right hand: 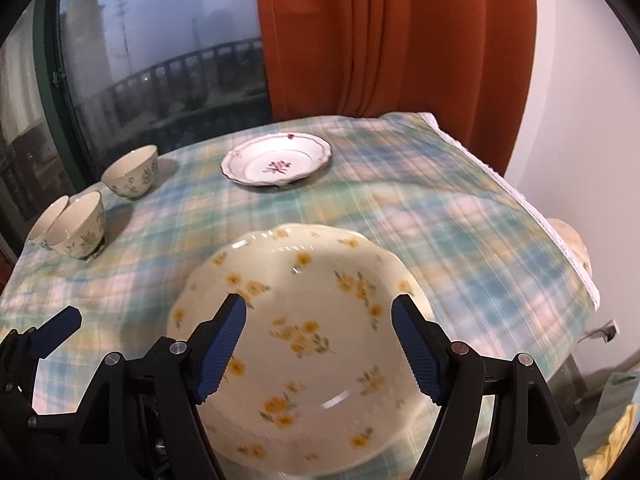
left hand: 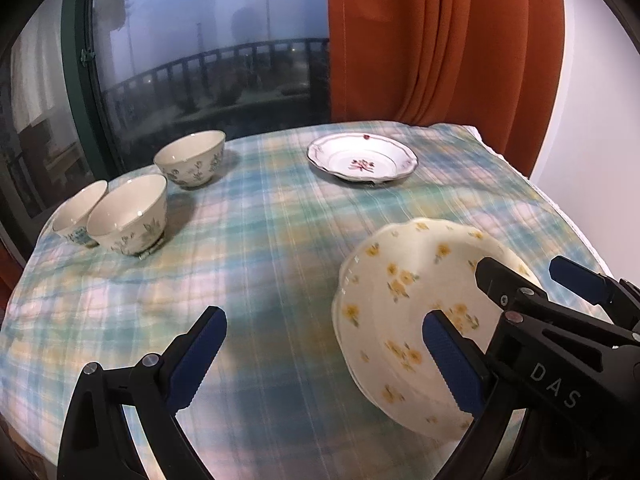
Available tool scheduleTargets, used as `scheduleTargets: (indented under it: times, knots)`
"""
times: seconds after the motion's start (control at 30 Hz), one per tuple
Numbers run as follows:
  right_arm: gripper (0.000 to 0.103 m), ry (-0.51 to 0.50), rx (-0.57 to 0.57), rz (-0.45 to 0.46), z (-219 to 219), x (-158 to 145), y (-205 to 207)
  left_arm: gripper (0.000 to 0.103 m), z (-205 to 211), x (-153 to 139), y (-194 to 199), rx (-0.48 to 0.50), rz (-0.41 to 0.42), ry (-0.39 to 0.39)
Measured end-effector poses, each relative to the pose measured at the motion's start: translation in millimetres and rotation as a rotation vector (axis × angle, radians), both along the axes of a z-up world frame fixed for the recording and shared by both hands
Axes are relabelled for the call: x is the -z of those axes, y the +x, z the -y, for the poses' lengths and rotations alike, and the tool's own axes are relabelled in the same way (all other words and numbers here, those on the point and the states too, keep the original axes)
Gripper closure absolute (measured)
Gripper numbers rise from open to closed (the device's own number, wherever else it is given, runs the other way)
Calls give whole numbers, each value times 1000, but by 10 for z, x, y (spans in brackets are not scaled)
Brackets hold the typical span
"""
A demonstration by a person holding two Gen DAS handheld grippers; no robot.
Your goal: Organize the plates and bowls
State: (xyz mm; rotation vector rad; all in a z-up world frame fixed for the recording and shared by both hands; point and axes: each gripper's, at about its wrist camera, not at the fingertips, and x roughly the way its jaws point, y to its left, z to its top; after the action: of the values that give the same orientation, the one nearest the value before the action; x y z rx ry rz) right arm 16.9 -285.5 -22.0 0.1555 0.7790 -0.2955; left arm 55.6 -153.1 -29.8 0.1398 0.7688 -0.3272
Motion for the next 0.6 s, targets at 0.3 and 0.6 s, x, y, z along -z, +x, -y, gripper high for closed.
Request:
scheduleTargets:
  times: [0.3,0.6]
  knots:
    - [25,6,-18,13,30,-96,465,4,101,-110,462,11,20,4]
    - [25,13,-52,44,120,-210,992,4,270,-228,889,22,52,17]
